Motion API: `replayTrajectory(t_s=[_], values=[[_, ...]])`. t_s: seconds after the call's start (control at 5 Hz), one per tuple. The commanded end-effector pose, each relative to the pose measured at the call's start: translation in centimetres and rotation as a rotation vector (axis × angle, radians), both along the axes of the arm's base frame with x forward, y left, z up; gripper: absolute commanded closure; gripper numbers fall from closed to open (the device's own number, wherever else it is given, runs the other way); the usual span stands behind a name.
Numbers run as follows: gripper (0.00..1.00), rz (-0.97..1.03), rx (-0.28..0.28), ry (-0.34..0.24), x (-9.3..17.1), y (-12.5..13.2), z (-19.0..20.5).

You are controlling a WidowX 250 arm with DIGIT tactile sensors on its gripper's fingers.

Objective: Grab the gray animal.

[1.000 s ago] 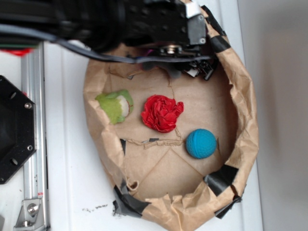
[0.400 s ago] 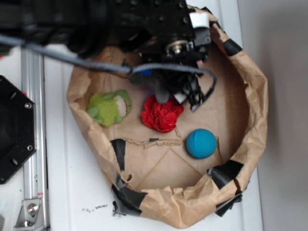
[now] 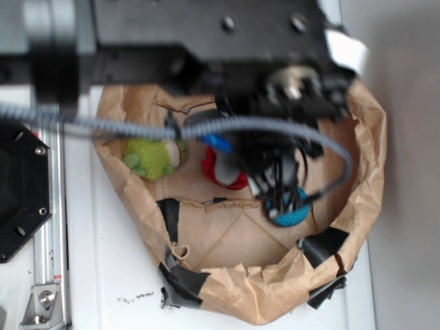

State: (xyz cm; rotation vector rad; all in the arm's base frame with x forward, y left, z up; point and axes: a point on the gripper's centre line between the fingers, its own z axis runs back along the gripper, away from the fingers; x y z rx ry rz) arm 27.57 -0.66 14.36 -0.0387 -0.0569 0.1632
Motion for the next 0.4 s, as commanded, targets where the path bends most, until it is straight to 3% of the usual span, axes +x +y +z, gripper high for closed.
replayTrajectory(t_s=[0.0,0.2], values=[[1.0,-0.164,0.033,-0.127,-0.79,-1.13,3.6],[1.0,-0.162,0.03,-0.144,-1.01,-1.0,3.56]])
